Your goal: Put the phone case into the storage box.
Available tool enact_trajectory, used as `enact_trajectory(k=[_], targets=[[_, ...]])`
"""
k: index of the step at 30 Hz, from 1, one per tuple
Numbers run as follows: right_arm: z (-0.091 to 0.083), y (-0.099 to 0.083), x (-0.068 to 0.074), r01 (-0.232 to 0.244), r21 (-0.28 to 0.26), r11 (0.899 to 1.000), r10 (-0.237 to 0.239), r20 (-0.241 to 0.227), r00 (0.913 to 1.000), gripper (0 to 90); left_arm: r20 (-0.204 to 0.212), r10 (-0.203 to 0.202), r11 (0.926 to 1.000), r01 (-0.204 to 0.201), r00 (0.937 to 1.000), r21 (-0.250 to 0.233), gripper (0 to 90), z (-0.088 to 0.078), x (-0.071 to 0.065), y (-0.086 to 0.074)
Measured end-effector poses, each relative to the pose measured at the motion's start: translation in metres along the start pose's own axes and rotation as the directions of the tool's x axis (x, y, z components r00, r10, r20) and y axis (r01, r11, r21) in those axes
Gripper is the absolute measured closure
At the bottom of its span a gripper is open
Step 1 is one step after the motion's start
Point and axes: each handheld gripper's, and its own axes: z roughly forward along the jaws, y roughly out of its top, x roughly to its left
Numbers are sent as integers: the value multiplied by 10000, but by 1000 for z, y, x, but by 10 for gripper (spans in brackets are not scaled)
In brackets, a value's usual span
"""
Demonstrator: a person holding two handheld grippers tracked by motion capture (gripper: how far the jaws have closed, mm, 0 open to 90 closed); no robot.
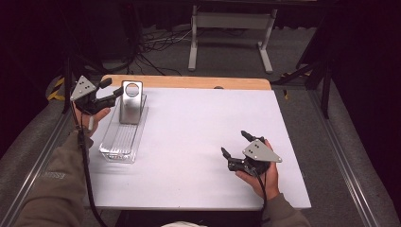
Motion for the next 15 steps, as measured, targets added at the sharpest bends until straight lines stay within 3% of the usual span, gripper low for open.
enact_trajectory(k=[15], targets=[[-3, 1, 7, 156, -183, 9997, -159, -160, 9997, 154, 374, 23, 9991, -8, 9993, -420, 255, -25, -22, 3]])
